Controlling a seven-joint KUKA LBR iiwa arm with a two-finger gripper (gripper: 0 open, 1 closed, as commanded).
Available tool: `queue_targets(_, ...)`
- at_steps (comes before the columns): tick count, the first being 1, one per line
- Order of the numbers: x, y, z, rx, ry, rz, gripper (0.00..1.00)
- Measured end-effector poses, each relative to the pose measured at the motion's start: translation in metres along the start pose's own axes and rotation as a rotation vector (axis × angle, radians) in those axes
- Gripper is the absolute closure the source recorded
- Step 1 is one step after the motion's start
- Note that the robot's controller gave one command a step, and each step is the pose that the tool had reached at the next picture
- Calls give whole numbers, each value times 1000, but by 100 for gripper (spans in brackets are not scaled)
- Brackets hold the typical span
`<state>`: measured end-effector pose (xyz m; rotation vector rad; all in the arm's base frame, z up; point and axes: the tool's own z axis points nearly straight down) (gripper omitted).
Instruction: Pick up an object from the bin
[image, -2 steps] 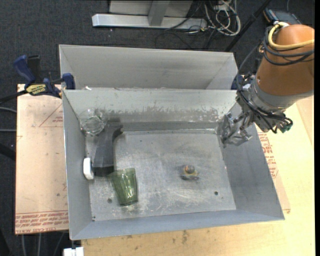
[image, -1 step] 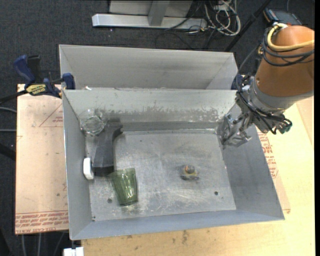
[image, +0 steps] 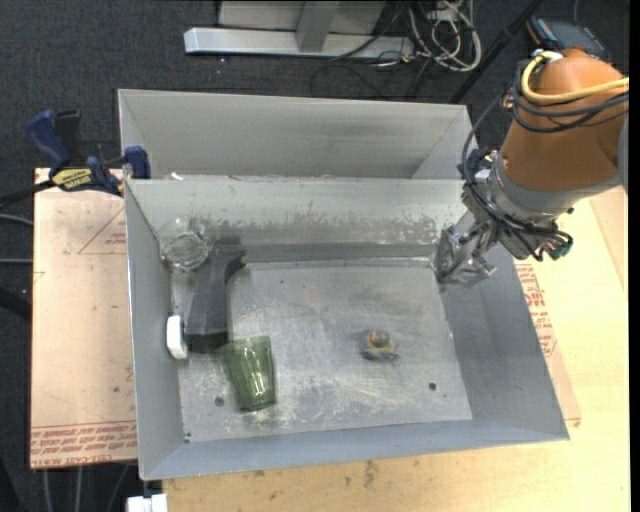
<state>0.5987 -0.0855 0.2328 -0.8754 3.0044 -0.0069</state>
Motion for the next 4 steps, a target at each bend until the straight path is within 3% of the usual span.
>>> queue_targets(1, -52, 34, 91, -9, 8, 31, 0)
queue_targets(2, -52, 33, 90, -8, 7, 32, 0)
queue_targets(3, -37, 43, 106, -4, 1, -128, 0)
queue_targets(4, -3, 53, 153, -7, 6, -491, 100)
